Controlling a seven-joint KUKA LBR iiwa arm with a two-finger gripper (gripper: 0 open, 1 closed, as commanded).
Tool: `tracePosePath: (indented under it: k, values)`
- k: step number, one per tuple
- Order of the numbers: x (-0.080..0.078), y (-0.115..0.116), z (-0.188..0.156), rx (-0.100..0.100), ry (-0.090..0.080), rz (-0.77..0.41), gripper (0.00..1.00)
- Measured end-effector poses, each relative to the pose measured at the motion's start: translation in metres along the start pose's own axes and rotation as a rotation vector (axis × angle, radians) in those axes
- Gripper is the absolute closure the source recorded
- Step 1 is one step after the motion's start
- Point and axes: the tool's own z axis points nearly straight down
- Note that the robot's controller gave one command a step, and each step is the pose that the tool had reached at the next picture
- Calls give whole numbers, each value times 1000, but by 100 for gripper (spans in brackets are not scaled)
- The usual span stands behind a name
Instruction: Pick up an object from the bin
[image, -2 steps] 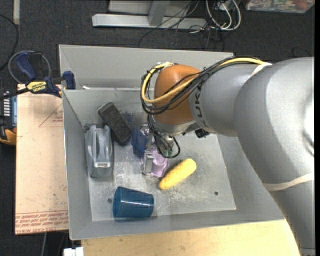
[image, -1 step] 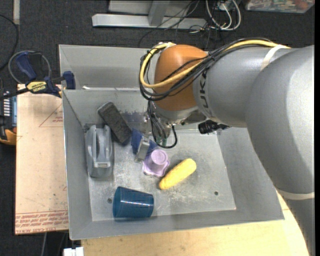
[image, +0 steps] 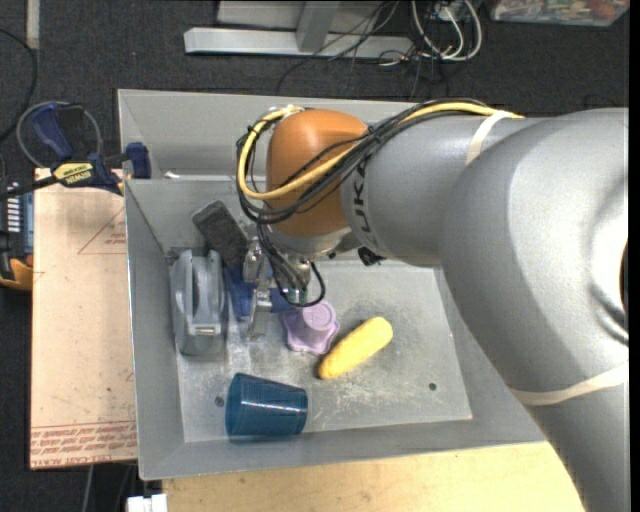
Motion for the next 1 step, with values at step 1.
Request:
tracePosePath:
  k: [1]
  values:
    - [-11,-14,30,-4,3,270,0]
